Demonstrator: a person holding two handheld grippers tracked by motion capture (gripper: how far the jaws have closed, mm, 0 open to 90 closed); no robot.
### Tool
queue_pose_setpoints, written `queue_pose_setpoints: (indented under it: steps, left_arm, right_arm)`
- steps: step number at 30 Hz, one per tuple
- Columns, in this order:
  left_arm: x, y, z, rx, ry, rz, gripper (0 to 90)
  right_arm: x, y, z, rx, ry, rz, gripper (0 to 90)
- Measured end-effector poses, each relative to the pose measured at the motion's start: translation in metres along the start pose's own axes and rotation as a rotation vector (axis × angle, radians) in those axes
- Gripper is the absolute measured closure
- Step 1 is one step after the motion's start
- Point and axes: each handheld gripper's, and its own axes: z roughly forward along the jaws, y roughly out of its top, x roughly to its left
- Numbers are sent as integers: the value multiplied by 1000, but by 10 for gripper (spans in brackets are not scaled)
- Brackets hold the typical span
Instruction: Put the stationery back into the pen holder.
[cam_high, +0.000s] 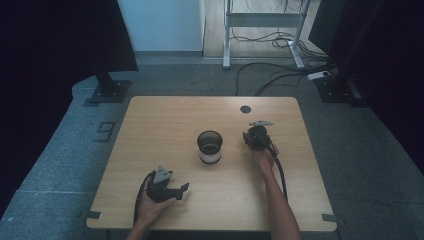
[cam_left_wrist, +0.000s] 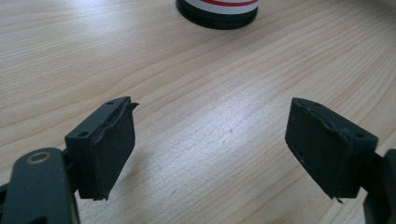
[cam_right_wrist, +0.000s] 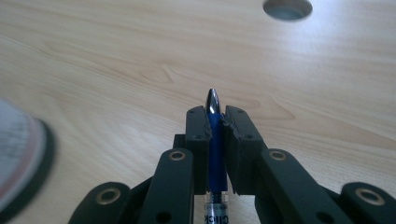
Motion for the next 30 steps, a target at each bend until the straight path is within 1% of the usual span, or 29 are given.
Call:
queue_pose_setpoints:
  steps: [3,5,8,11,14,18,19,21,22,24,30]
  left_arm:
    - [0,0,0,0,-3,-4,167]
    - [0,0,0,-1,-2,-2,167]
    - [-2,0,0,-1,-4,0,168]
    - [-3,0,1,5,-6,7,168]
    - [-4,0,2,6,-8,8,169]
    - [-5,0,3,10,-6,11,169]
    - [-5,0,3,11,-6,10,169]
    - [-5,0,3,10,-6,10,169]
    - [-5,0,3,11,-6,9,169]
    - [-5,-1,4,14,-6,10,169]
    - [-5,-1,4,16,-8,10,169]
  right_arm:
    - [5,4,-15,-45,20,-8,790]
    - [6,6,-26,-86,30,-13,790]
    - [4,5,-40,-139,47,3,790]
    - [2,4,-52,-173,63,21,790]
    - [2,4,-63,-207,68,6,790]
    - [2,6,-78,-261,84,19,790]
    - [2,7,-81,-273,91,24,790]
    - [4,8,-88,-292,131,44,790]
    - [5,9,-91,-299,151,50,790]
    - [11,12,-97,-319,169,38,790]
    - [26,24,-110,-361,192,5,790]
